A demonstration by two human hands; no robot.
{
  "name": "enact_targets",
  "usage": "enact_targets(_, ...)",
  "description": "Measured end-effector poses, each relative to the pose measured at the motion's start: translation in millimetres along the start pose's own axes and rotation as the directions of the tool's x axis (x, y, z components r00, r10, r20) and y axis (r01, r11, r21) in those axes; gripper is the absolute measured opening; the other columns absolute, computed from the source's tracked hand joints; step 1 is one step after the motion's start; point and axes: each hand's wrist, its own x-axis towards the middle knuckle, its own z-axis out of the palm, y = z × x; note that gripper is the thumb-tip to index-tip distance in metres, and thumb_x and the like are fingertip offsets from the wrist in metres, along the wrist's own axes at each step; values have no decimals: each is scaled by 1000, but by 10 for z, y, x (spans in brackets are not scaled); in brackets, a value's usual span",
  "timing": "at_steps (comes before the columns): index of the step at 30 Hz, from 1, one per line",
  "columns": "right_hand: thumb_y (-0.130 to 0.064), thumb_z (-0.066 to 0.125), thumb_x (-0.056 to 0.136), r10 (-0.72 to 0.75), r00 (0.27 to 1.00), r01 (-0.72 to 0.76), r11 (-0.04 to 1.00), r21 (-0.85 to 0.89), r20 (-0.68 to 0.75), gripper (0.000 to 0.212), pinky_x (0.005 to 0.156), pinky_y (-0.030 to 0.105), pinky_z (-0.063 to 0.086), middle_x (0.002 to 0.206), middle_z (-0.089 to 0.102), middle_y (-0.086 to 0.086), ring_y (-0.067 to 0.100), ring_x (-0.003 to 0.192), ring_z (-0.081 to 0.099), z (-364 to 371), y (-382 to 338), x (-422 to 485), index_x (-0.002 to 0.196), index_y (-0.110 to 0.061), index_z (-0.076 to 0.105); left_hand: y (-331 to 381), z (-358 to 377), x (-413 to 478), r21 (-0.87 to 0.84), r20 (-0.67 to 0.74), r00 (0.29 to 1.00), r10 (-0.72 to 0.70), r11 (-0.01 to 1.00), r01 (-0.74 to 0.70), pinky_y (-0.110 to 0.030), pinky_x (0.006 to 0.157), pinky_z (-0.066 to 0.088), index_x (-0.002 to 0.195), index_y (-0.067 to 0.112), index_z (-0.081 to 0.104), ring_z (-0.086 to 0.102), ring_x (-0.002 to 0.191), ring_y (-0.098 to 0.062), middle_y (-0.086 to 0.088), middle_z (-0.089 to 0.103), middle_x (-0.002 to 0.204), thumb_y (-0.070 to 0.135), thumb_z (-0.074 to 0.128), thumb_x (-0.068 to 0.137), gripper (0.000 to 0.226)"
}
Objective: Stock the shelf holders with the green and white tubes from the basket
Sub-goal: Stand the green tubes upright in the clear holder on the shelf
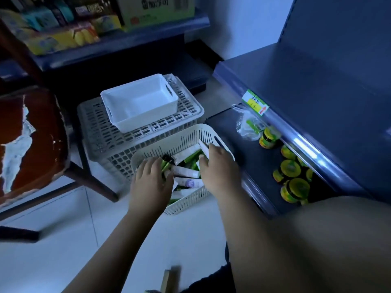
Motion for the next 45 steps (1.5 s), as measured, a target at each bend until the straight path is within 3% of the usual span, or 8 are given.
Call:
enact_targets(10,-26,49,99,189,951,-216,972,88,243,17,69,34,43,90,58,3,33,91,60,902,351,649,90,-13,56,-166,844,655,-224,172,953,-248,933,283,-47,104,47,136,17,56,51,130,-30,-5,60,137,48,46,102,47)
enact_targets(13,-22,49,100,72,959,-134,968,214,275,29,86,36,52,118,68,4,28,109,62,1227,290,872,121,-18,68,-292,1060,909,-205,234,921,-312,910,360,-48,92,52,128,16,57,56,117,-33,-6,60,126,42,48,98,41)
enact_targets(17,-18,49,101,107,907,-242,924,297,408,30,85,38,52,124,67,8,31,110,62,1670,129,1161,125,-16,67,-418,1301,1267,-175,282,871,-401,871,458,-42,71,54,122,15,54,63,95,-36,-12,61,115,30,54,94,32)
enact_targets(21,-15,50,100,158,831,-374,868,326,533,35,77,36,50,128,64,7,31,108,63,2110,0,1350,134,-17,59,-550,1524,1515,-91,310,837,-452,862,499,-42,81,51,136,15,48,61,109,-41,-17,56,134,27,57,97,41)
enact_targets(26,-4,47,94,114,849,-352,850,392,517,53,98,44,52,139,57,6,31,123,57,2505,-112,1569,142,-27,52,-694,1765,1614,19,288,843,-453,883,468,-42,78,45,133,11,50,58,111,-43,-20,53,134,20,53,100,34)
enact_targets(36,-13,60,91,59,852,-299,871,390,520,13,62,26,40,84,67,2,20,77,60,2737,267,1724,91,-12,73,-733,1927,1493,-81,161,905,-393,909,409,-25,70,30,114,14,71,60,105,-31,-12,64,114,11,62,87,28)
enact_targets(41,-18,72,82,224,818,-539,617,573,529,8,65,32,59,85,70,-4,16,78,69,2443,270,1691,88,-22,69,-416,1596,1376,-551,161,794,-587,614,565,-6,69,47,106,22,72,65,84,7,12,70,96,11,73,87,22)
enact_targets(45,-11,76,75,397,794,-591,325,738,461,17,72,46,65,86,75,3,24,80,74,2049,281,1576,88,-20,70,-262,1326,1269,-732,206,753,-625,412,542,-25,77,59,107,18,78,73,87,-8,4,77,91,23,79,88,19)
